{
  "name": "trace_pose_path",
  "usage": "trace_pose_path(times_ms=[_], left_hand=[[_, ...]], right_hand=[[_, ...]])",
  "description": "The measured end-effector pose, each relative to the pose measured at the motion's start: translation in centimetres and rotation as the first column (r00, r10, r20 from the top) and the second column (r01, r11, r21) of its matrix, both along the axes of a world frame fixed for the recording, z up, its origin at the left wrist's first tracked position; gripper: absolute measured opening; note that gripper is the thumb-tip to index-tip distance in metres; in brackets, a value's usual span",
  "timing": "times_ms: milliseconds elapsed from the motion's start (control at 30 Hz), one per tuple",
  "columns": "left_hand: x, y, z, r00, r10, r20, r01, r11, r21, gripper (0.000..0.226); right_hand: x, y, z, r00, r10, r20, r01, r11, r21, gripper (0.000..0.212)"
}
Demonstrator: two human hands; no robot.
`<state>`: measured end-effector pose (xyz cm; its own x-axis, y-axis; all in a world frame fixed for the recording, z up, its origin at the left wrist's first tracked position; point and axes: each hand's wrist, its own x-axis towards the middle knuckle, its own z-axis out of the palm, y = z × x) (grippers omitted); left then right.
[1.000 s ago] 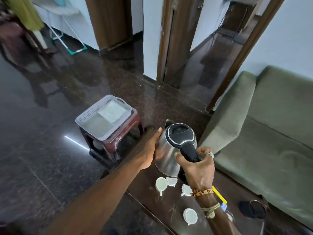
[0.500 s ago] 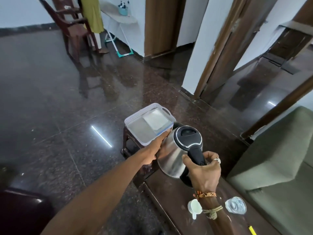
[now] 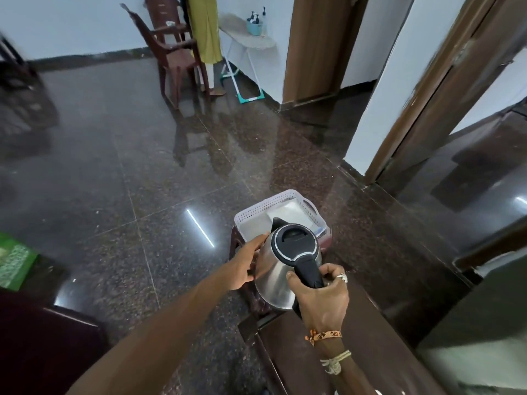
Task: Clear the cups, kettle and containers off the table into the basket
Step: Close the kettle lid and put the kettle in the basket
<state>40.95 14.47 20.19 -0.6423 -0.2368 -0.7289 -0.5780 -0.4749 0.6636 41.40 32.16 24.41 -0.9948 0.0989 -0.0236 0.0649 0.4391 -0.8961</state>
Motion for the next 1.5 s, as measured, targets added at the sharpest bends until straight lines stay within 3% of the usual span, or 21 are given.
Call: trace_pose_path(times_ms=[167,500,667,800,933,1033,1167,1300,1500], left_hand=[[-2.3,-1.4,-0.4,1.0,0.027,-0.016,-0.027,1.0,-0.004,0.049],[-6.7,-7.1,-2.5,0.999,0.031,-0.033,-0.03,1.0,0.009,0.041],[-10.4,-11.4,-5.5,0.999,0.034,-0.001,-0.034,0.999,0.036,0.032],[-13.3,-14.9,-7.6,1.0,0.004,0.026,-0.005,1.0,0.028,0.046],[-16.2,-17.9,-9.3,0.998,-0.029,0.062,0.029,0.999,-0.014,0.028],[-18.2,-19.5,-10.3,0.997,-0.062,0.056,0.064,0.997,-0.039,0.035],[-19.9,-21.1,-12.2,0.995,-0.056,0.079,0.06,0.997,-0.05,0.044],[-20.6,-21.7,-14.2,0.994,-0.037,0.104,0.04,0.999,-0.03,0.033],[-21.2,-21.7,-16.9,0.992,-0.018,0.125,0.023,0.999,-0.034,0.037]], right_hand=[[-2.7,-1.6,-0.3,1.0,0.025,0.001,-0.025,1.0,0.009,0.052],[-7.3,-7.0,-1.7,0.999,0.031,0.034,-0.032,0.999,0.024,0.052],[-10.5,-11.5,-4.4,0.998,0.002,0.066,-0.005,0.999,0.037,0.051],[-13.5,-15.0,-7.1,0.995,-0.016,0.102,0.01,0.998,0.057,0.052],[-16.0,-18.2,-9.6,0.995,-0.031,0.098,0.027,0.999,0.045,0.05],[-17.9,-20.0,-11.7,0.993,-0.038,0.114,0.035,0.999,0.029,0.051],[-19.8,-21.3,-14.5,0.992,-0.016,0.122,0.012,0.999,0.035,0.052],[-20.8,-21.8,-17.2,0.99,-0.008,0.143,-0.001,0.998,0.061,0.052],[-21.5,-21.9,-20.4,0.982,-0.01,0.19,0.002,0.999,0.043,0.052]])
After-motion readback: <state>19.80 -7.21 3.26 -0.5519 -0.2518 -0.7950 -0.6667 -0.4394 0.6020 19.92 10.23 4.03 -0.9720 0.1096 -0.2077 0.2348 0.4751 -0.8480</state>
